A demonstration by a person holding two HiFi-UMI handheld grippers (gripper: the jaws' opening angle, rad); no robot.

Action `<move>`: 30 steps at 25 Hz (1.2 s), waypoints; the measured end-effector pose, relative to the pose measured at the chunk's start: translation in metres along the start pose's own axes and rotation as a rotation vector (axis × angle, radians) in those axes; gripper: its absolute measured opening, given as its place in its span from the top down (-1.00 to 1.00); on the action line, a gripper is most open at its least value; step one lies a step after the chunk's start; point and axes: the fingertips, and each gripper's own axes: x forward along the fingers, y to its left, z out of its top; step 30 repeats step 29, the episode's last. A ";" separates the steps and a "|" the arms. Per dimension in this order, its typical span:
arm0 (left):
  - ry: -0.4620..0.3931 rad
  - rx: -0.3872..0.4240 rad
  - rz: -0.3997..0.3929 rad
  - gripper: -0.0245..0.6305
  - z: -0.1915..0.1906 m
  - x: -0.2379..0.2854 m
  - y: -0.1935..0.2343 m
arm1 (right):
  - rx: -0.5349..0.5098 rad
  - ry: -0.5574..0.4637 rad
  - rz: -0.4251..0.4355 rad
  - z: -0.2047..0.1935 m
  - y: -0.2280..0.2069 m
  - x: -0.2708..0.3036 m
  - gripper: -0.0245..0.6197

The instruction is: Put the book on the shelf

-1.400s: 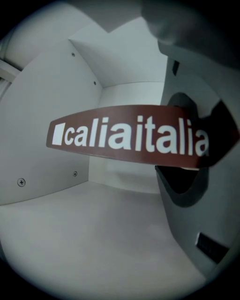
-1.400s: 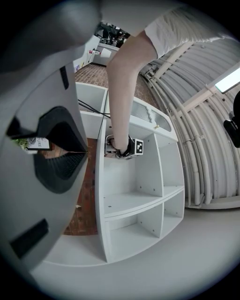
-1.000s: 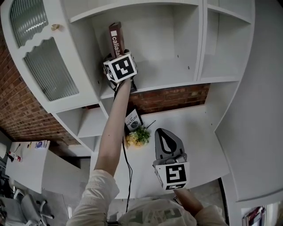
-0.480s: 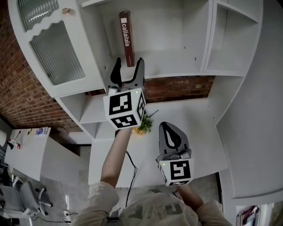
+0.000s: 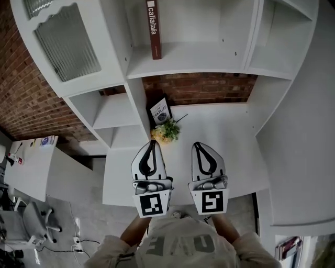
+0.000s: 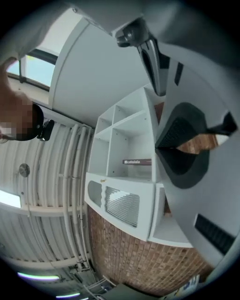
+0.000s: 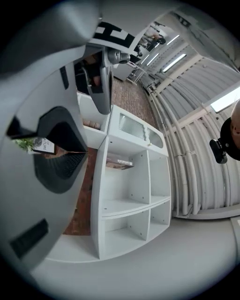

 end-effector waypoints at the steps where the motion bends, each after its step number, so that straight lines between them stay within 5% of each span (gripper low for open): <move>1: 0.043 -0.001 0.004 0.88 -0.011 -0.010 0.000 | 0.016 0.013 0.004 -0.010 0.005 -0.004 0.87; 14: 0.151 -0.098 -0.086 0.88 -0.042 -0.043 -0.023 | 0.065 0.079 0.047 -0.032 0.039 -0.033 0.87; 30: 0.187 -0.115 -0.025 0.88 -0.055 -0.054 -0.003 | 0.063 0.109 0.086 -0.038 0.055 -0.029 0.87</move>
